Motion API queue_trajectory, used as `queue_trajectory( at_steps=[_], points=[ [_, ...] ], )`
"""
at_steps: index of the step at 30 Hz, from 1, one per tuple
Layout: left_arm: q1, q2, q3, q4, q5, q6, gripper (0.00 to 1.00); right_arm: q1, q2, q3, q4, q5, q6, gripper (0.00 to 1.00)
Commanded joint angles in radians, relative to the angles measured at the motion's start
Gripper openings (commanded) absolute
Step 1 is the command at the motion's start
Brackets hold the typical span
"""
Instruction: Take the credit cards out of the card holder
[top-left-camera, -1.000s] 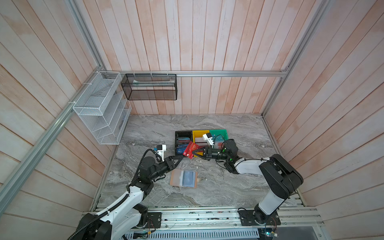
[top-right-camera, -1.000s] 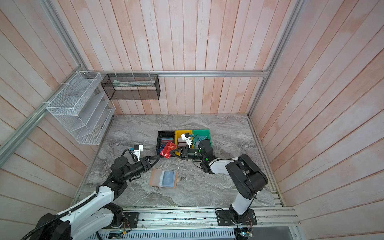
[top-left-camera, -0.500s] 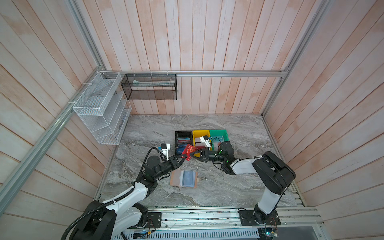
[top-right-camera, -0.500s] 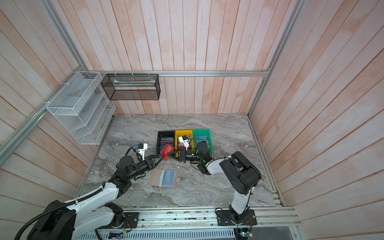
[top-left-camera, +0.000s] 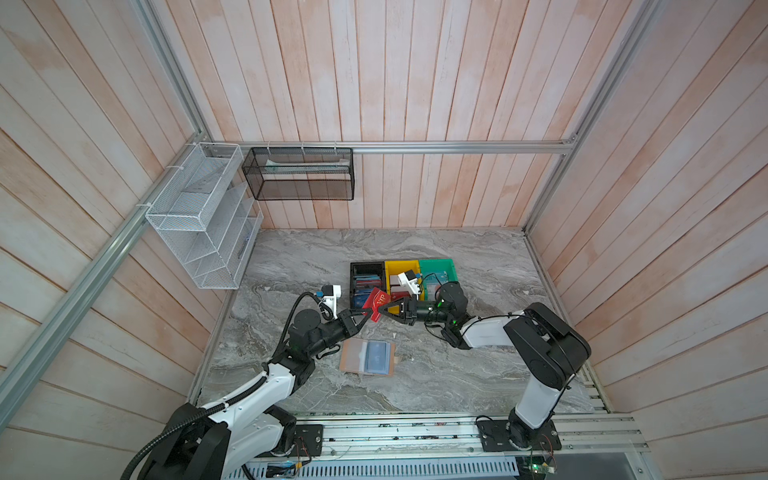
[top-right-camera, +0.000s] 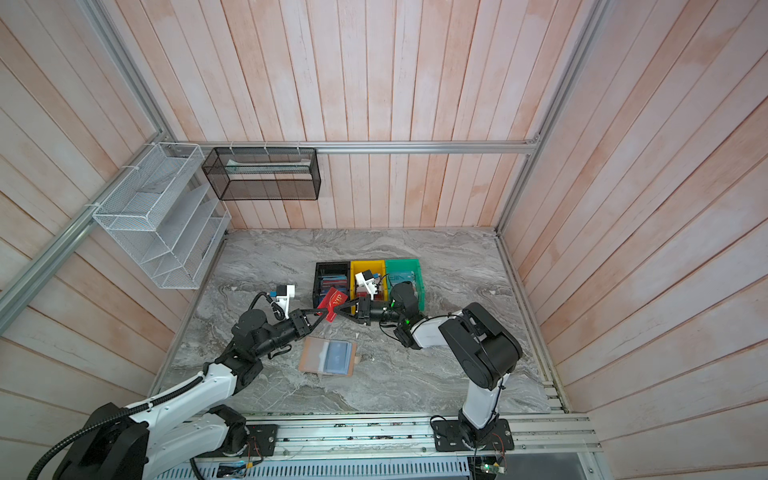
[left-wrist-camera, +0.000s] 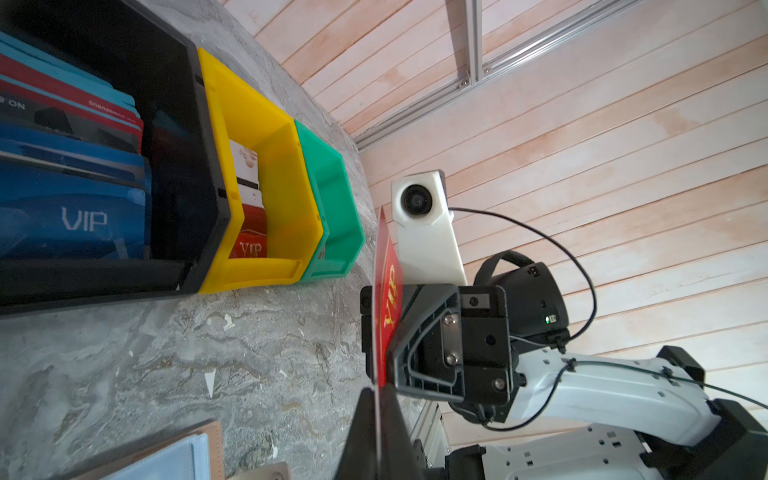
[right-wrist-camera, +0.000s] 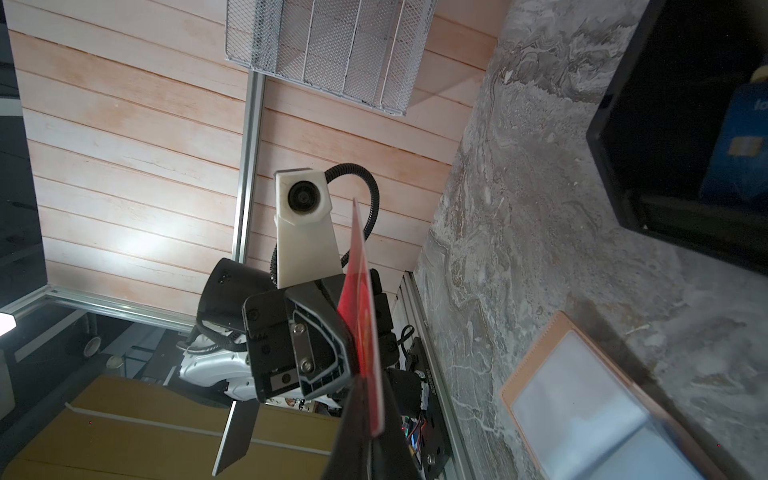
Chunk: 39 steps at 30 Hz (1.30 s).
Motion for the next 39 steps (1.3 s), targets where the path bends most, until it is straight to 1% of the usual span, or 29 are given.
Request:
queue_trajectory(
  at_steps=[1, 4, 6, 8, 11, 12, 14, 16, 19, 21, 24, 26, 28, 32, 33, 36, 39],
  points=[
    [0.05, -0.051, 0.051, -0.096, 0.055, 0.066, 0.0, -0.051, -0.061, 0.011, -0.181, -0.112, -0.122, 0.08],
    [0.113, -0.087, 0.078, -0.188, 0.133, 0.082, 0.0, -0.132, -0.138, 0.023, -0.42, -0.185, -0.287, 0.13],
    [0.14, -0.095, 0.12, -0.292, 0.178, 0.126, 0.0, -0.195, -0.191, 0.056, -0.656, -0.239, -0.447, 0.16],
    [0.15, -0.082, 0.156, -0.354, 0.227, 0.169, 0.0, -0.245, -0.227, 0.096, -0.874, -0.279, -0.609, 0.21],
    [0.166, -0.009, 0.204, -0.373, 0.385, 0.195, 0.0, -0.307, -0.227, 0.208, -1.252, -0.335, -0.915, 0.26],
    [0.165, 0.021, 0.217, -0.369, 0.433, 0.2, 0.0, -0.322, -0.223, 0.24, -1.331, -0.345, -0.991, 0.27],
    [0.165, 0.069, 0.248, -0.399, 0.487, 0.222, 0.0, -0.328, -0.225, 0.258, -1.339, -0.357, -1.011, 0.28],
    [0.165, 0.106, 0.284, -0.463, 0.534, 0.27, 0.0, -0.329, -0.221, 0.285, -1.338, -0.401, -1.024, 0.28],
    [0.165, 0.127, 0.335, -0.568, 0.597, 0.358, 0.0, -0.334, -0.213, 0.349, -1.4, -0.426, -1.092, 0.31],
    [0.165, 0.131, 0.354, -0.591, 0.672, 0.396, 0.0, -0.337, -0.196, 0.392, -1.423, -0.462, -1.125, 0.31],
    [0.162, 0.126, 0.363, -0.604, 0.728, 0.427, 0.0, -0.333, -0.155, 0.47, -1.46, -0.512, -1.17, 0.31],
    [0.156, 0.129, 0.363, -0.604, 0.754, 0.439, 0.0, -0.327, -0.119, 0.528, -1.509, -0.518, -1.209, 0.31],
    [0.148, 0.131, 0.365, -0.599, 0.761, 0.439, 0.0, -0.318, -0.077, 0.602, -1.618, -0.496, -1.292, 0.31],
    [0.113, 0.136, 0.376, -0.594, 0.793, 0.452, 0.0, -0.302, 0.065, 0.816, -2.011, -0.469, -1.616, 0.33],
    [0.102, 0.138, 0.386, -0.614, 0.788, 0.466, 0.0, -0.29, 0.104, 0.863, -2.089, -0.464, -1.676, 0.33],
    [0.083, 0.155, 0.423, -0.692, 0.778, 0.517, 0.0, -0.232, 0.192, 0.951, -2.26, -0.45, -1.831, 0.33],
    [0.082, 0.174, 0.438, -0.716, 0.783, 0.531, 0.0, -0.168, 0.244, 1.007, -2.386, -0.443, -1.962, 0.32]
  ],
)
